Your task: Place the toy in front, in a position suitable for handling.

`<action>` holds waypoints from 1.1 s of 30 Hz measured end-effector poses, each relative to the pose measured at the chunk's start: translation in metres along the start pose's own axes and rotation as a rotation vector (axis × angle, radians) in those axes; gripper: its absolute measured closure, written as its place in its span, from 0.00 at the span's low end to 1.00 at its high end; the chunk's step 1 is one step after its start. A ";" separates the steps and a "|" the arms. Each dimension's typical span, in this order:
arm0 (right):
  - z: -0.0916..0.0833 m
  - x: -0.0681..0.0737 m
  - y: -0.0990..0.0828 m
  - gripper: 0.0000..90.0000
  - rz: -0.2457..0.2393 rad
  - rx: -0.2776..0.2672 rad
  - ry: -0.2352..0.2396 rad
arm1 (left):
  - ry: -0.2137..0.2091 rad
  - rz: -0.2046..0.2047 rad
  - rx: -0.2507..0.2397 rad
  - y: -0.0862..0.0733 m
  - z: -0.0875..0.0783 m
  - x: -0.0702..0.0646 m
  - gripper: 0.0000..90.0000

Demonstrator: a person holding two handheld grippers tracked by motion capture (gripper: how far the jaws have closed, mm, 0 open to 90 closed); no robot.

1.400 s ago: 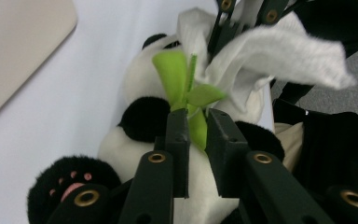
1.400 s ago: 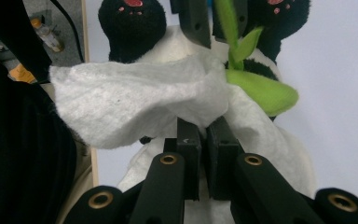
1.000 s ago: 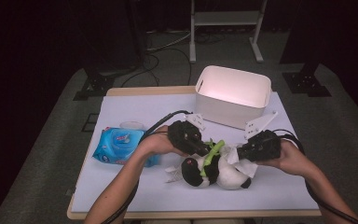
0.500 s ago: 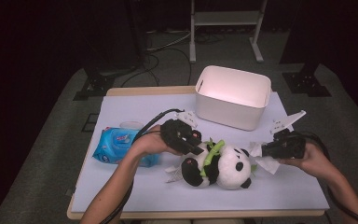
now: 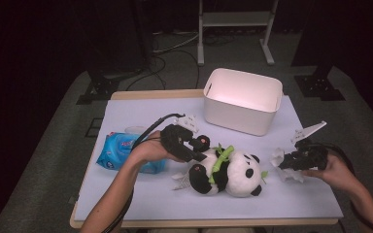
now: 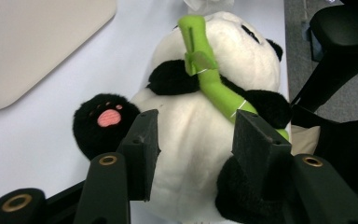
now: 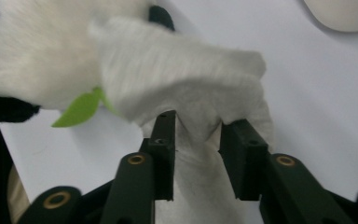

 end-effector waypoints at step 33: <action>-0.040 0.008 -0.005 0.77 -0.030 -0.036 -0.089 | 0.040 -0.023 -0.028 -0.008 -0.008 0.002 0.44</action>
Point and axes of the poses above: each handheld gripper's, and its own axes: z roughly forward along the jaws, y roughly out of its top, x roughly to its left, the point moved 3 cm from there along z, roughly forward along the jaws, and after that the axes turned 2 degrees about y, right-handed, at the moved point
